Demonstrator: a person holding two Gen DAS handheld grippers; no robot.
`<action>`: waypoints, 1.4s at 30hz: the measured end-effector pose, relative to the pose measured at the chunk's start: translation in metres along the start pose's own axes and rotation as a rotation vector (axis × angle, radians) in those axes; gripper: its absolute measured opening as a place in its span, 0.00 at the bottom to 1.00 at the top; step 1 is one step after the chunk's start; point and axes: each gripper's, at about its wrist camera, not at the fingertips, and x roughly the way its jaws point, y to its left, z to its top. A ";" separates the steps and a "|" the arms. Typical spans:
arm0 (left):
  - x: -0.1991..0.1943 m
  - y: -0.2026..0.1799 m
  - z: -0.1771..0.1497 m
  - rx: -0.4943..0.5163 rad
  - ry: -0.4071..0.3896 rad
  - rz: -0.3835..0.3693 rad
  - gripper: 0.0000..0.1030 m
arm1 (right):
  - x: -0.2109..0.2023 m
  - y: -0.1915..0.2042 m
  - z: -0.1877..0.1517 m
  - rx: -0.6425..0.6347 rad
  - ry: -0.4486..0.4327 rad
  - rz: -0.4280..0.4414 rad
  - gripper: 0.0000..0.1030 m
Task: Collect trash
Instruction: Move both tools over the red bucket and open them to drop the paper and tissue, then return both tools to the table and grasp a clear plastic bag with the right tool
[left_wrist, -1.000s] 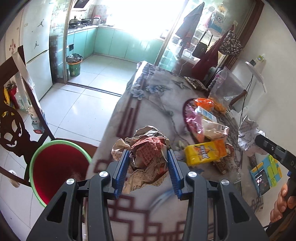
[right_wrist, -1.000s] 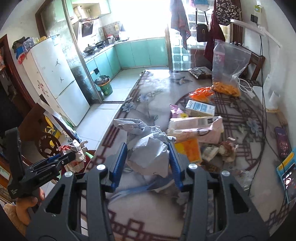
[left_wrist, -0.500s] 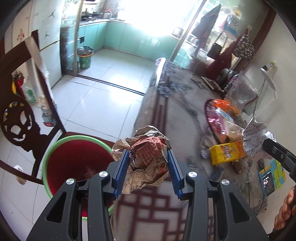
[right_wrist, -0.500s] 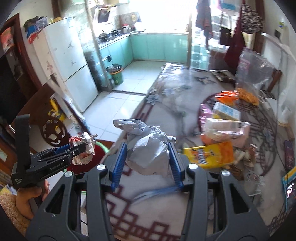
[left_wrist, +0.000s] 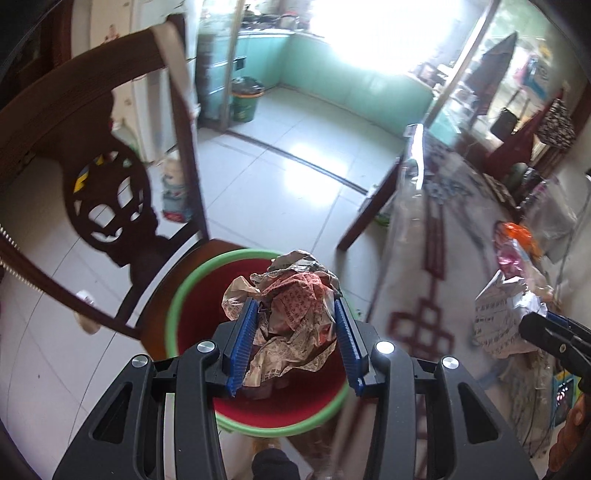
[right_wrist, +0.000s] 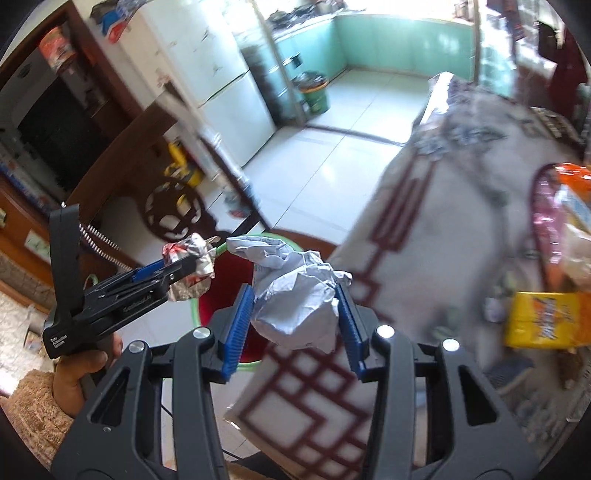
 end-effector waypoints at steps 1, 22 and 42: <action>0.003 0.005 -0.001 -0.005 0.006 0.008 0.39 | 0.008 0.004 0.001 -0.005 0.017 0.013 0.43; 0.056 0.039 0.008 -0.026 0.117 0.074 0.39 | 0.080 0.036 0.014 -0.068 0.169 0.110 0.47; 0.059 0.032 0.006 0.001 0.126 0.078 0.52 | 0.002 -0.020 -0.010 0.049 0.020 -0.031 0.69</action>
